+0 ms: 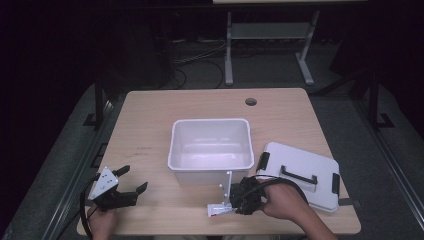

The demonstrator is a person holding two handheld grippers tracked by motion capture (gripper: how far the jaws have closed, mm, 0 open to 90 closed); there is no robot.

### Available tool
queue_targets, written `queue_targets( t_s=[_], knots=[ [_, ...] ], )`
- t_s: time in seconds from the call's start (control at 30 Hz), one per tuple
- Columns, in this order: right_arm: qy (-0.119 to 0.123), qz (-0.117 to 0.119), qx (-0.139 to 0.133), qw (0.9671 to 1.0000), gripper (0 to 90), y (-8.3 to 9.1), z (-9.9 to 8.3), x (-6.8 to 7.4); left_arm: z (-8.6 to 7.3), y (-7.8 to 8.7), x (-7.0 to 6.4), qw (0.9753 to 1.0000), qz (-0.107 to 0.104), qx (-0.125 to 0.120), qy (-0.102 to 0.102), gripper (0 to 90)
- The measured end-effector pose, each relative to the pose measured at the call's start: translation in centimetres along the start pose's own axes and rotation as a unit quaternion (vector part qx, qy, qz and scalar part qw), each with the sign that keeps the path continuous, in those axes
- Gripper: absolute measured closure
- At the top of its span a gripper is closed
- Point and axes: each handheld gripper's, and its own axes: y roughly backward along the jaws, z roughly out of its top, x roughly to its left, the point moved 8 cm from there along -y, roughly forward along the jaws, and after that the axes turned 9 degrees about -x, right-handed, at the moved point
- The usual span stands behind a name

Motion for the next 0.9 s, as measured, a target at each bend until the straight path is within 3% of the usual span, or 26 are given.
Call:
queue_targets(
  t_s=[0.37,0.9],
  knots=[
    [-0.004,-0.005,-0.019,0.9998,68.5,2.1,1.0,0.0,0.0,0.0,0.0,1.0000,0.000,0.000,-0.001,13.5],
    [-0.007,-0.011,-0.026,0.9996,68.5,4.9,2.5,-0.5,0.0,0.1,0.1,1.0000,0.001,0.000,0.000,13.5]
  ],
)
